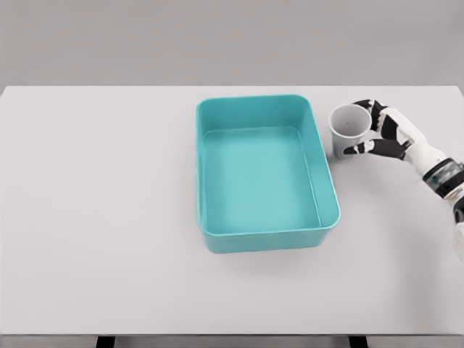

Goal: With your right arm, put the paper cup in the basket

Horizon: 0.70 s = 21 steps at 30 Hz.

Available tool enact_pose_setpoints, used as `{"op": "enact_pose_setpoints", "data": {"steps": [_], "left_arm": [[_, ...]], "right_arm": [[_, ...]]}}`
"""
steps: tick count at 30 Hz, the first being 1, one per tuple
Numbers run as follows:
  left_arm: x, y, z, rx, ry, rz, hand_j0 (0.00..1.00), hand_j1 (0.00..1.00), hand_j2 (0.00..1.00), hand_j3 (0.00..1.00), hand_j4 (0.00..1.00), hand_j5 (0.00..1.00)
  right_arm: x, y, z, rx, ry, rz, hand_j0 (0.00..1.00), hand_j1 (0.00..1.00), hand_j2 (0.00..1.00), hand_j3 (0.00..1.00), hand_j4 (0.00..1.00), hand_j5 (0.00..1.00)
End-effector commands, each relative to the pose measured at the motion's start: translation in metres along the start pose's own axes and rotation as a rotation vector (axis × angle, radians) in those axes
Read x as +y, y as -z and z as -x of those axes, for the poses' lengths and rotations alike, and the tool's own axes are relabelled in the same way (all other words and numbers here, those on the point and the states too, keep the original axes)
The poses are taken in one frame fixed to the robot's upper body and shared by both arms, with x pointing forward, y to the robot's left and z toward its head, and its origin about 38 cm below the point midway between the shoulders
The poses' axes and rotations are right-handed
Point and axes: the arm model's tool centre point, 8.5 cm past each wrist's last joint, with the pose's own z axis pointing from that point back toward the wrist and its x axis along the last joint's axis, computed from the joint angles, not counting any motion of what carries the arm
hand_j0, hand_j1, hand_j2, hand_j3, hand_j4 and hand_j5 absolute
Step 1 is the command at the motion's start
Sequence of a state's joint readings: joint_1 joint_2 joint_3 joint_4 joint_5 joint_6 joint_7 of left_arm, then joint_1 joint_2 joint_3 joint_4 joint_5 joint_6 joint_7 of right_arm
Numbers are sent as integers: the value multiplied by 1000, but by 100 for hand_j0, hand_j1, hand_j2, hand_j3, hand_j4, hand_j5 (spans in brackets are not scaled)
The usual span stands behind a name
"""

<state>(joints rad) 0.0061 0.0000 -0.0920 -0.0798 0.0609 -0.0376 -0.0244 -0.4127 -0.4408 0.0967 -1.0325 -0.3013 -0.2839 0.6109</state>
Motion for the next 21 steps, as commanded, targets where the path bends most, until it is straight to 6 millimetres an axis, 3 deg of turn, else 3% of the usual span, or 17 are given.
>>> {"op": "enact_pose_setpoints", "data": {"steps": [1, 11, 21], "left_arm": [[0, 0, 0, 1, 1, 0, 100, 100, 100, 100, 100, 100], [0, 0, 0, 1, 0, 0, 100, 100, 100, 100, 100, 100], [0, 0, 0, -1, 0, 0, 100, 100, 100, 100, 100, 100]], "right_arm": [[-7, -2, -13, -23, -30, -2, 49, 49, 49, 49, 49, 49], [-12, -2, -62, -121, -163, -49, 48, 48, 48, 48, 48, 48], [5, 7, -101, -187, -312, -110, 48, 48, 48, 48, 48, 48]]}}
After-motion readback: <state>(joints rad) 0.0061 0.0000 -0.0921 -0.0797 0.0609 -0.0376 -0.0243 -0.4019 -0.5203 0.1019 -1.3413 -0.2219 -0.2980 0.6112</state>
